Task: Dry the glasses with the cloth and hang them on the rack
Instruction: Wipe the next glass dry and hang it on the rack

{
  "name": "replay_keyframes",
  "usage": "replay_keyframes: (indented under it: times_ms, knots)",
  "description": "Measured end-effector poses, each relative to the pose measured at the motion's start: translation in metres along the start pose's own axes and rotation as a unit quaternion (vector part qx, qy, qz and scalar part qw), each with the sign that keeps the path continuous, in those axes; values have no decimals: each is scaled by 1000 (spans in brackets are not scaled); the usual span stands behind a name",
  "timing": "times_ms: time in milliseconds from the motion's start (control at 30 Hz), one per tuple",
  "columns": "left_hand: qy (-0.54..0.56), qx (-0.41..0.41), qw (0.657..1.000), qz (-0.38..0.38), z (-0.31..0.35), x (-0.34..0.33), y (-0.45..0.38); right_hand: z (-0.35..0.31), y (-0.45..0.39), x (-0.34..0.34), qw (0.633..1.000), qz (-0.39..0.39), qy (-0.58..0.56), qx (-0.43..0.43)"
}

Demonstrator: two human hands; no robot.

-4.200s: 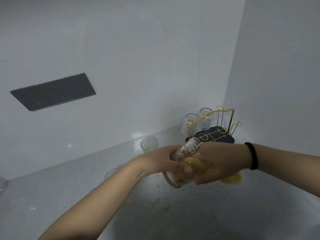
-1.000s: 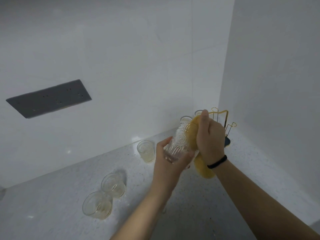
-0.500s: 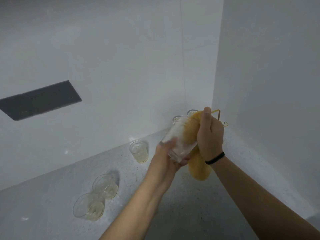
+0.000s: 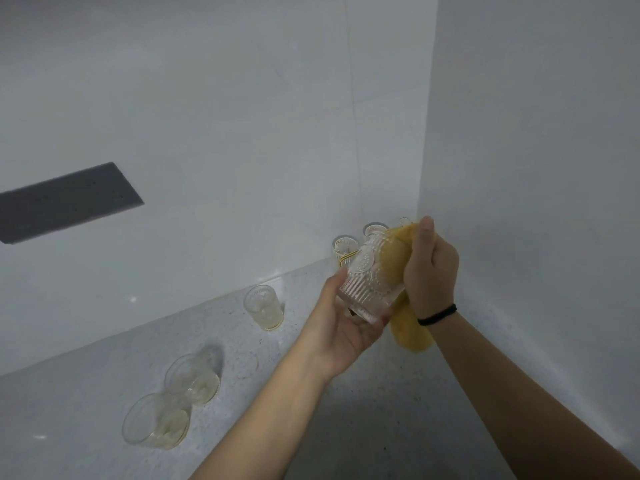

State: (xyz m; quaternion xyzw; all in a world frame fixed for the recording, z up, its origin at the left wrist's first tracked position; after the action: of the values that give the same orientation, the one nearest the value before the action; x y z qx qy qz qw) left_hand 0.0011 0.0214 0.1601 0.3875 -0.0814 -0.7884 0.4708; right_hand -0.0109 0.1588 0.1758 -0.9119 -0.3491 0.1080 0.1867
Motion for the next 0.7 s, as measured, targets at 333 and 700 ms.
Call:
replay_keyframes:
  times_ms: [333,700]
  knots:
    - [-208,-184,955,102,6,-16,-51,33,-38,11,996,47,46,-61]
    - [-368,-226,875,220,66,-26,-138,84,-82,44,979,108,37,-167]
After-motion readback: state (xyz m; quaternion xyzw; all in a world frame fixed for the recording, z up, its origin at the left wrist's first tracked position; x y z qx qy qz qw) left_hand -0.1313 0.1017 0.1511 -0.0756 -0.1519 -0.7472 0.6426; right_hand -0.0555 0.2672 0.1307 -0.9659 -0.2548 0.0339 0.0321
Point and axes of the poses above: each hand's wrist, its own y-axis away from the middle knuckle, its own x-axis out of the back of the hand, z = x × y, the point moved 2 cm from there along -y, towards the middle knuckle, and after that the axes turned 8 degrees about -y, right-handed, at the moved point
